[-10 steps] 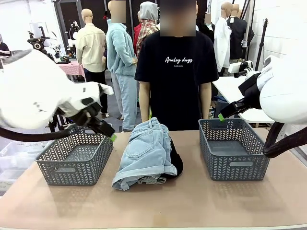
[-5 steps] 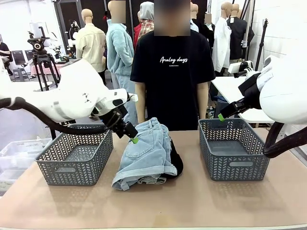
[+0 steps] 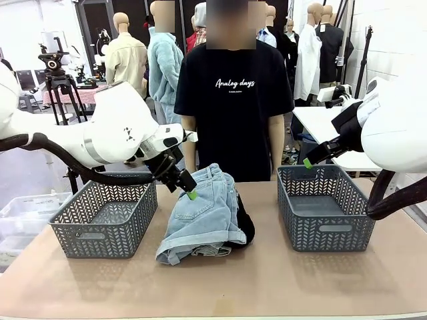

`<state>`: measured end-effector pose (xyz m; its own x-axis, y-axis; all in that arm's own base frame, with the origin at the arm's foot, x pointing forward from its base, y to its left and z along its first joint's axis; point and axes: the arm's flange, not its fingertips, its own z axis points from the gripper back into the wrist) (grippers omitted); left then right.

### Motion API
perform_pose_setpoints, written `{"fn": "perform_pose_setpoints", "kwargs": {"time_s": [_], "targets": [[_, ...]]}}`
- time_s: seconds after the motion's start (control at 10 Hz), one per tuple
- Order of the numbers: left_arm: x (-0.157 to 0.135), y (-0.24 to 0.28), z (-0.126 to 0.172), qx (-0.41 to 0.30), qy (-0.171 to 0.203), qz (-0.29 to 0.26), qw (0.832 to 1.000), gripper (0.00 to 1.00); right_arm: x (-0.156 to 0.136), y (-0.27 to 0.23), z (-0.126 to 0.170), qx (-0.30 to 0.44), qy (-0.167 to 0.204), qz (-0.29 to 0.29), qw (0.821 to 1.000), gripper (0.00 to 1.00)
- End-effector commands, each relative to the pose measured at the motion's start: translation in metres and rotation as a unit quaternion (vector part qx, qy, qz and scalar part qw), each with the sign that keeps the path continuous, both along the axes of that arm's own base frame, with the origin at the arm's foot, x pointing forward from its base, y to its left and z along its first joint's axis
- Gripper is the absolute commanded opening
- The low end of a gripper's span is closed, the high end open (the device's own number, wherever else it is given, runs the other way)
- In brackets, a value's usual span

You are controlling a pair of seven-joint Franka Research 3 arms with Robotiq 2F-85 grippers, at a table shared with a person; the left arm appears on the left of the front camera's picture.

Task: Sort the tops and bottoms.
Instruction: Lift clothes from the center of the table with your left hand.

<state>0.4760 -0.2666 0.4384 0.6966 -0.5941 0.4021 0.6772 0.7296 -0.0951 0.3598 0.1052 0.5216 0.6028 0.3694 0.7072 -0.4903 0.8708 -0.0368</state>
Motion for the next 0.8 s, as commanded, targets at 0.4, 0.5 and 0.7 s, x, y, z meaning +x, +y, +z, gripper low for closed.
{"fn": "perform_pose_setpoints", "kwargs": {"time_s": [0.4, 0.5, 0.7], "targets": [[0.001, -0.049, -0.017, 0.006, 0.013, -0.067, 0.998, 1.00, 0.001, -0.001, -0.001, 0.003, -0.003, 0.000, 1.000, 1.00], [0.005, -0.053, -0.021, 0.010, 0.004, -0.067, 0.998, 1.00, 0.001, -0.001, -0.001, 0.003, -0.003, 0.000, 1.000, 1.00], [0.011, -0.054, -0.021, -0.010, -0.017, -0.061, 0.998, 1.00, 0.001, -0.001, -0.001, 0.003, -0.003, 0.000, 1.000, 1.00]]}}
